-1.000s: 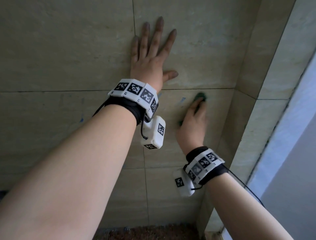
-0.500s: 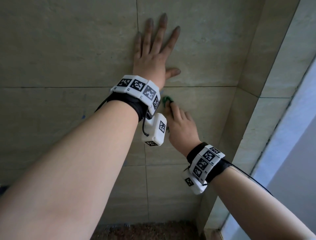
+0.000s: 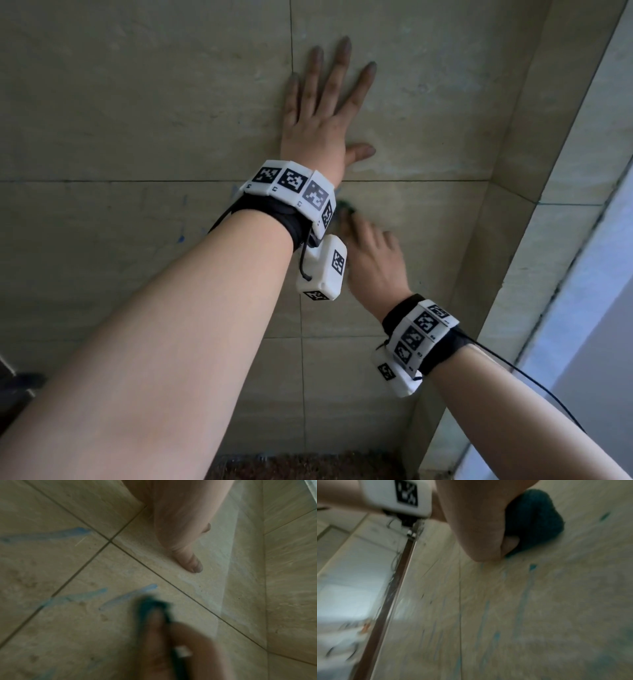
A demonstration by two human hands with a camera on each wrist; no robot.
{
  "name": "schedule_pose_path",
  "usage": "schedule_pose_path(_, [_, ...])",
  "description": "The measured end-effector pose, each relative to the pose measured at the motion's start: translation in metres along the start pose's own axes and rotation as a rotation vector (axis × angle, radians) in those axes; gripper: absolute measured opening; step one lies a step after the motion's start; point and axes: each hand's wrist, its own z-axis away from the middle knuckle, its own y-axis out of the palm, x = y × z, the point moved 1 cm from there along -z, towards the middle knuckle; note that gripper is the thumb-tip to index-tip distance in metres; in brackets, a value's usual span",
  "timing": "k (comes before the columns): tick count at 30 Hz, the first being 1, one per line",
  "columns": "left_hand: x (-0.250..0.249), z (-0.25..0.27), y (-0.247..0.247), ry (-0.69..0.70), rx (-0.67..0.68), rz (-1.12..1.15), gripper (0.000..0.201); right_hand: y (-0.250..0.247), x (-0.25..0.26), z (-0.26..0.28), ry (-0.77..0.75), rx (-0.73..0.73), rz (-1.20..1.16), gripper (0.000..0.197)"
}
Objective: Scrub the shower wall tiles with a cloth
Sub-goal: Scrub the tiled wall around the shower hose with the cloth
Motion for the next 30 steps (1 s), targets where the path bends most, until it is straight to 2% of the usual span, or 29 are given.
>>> schedule_pose_path(2, [0.000,0.000,0.001,0.002,0.002,-0.005,0.091,-0.006,-0.010,-0.005,0.152,-0.059,0.011,0.076])
schedule_pose_path(3, [0.001,0.000,0.001,0.004,0.004,-0.007,0.091,-0.005,-0.011,-0.005,0.179,-0.066,-0.008,0.076])
schedule_pose_path(6, [0.001,-0.001,0.000,0.009,0.016,-0.004,0.091,0.005,0.001,0.005,0.069,-0.017,-0.024,0.076])
schedule_pose_path(9, [-0.001,0.001,-0.004,0.012,0.040,0.013,0.091,0.003,0.007,0.020,-0.045,0.126,-0.002,0.069])
schedule_pose_path(12, [-0.001,0.002,-0.011,0.015,0.072,0.036,0.090,-0.020,0.004,0.014,-0.018,0.232,-0.103,0.064])
schedule_pose_path(14, [0.002,0.003,-0.018,0.037,0.113,0.057,0.088,-0.036,0.001,0.004,0.081,0.288,-0.243,0.054])
schedule_pose_path(15, [0.004,0.003,-0.022,0.052,0.144,0.073,0.086,-0.042,-0.001,0.002,0.162,0.251,-0.321,0.055])
schedule_pose_path(18, [0.015,0.001,-0.037,0.090,0.256,0.156,0.073,-0.060,-0.009,-0.003,0.334,0.010,-0.532,0.052])
schedule_pose_path(21, [0.022,0.008,-0.053,0.083,0.387,0.399,0.059,-0.084,-0.012,-0.014,0.410,-0.060,-0.737,0.046])
schedule_pose_path(24, [0.024,0.029,-0.061,0.027,0.443,0.824,0.060,-0.107,-0.010,-0.026,0.406,-0.046,-0.840,0.046])
schedule_pose_path(27, [0.027,0.050,-0.067,-0.121,0.436,1.175,0.085,-0.122,-0.003,-0.042,0.452,-0.056,-1.036,0.039])
schedule_pose_path(29, [0.031,0.060,-0.070,-0.155,0.439,1.320,0.104,-0.128,0.006,-0.052,0.514,-0.063,-1.290,0.032])
schedule_pose_path(30, [0.033,0.063,-0.071,-0.162,0.440,1.366,0.106,-0.131,0.011,-0.057,0.556,-0.067,-1.425,0.028])
